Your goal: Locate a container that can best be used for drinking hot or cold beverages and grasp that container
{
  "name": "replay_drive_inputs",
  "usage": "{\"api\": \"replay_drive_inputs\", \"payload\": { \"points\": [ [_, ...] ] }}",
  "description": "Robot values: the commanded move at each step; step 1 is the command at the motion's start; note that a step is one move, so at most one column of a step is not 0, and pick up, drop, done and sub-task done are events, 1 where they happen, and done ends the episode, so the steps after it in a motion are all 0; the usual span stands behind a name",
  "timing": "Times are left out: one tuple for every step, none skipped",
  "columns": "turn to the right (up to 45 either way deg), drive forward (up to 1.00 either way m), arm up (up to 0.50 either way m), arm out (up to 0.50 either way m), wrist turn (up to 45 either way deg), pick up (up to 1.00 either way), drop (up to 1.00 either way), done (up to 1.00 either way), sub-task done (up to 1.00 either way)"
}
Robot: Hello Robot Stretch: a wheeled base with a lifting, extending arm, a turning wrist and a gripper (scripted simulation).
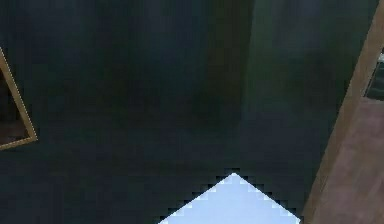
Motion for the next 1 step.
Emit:
{"api": "replay_drive_inputs", "payload": {
  "points": [
    [45.0, 0.00, 0.00, 0.00, 0.0, 0.00, 0.00, 0.00, 0.00]
  ]
}}
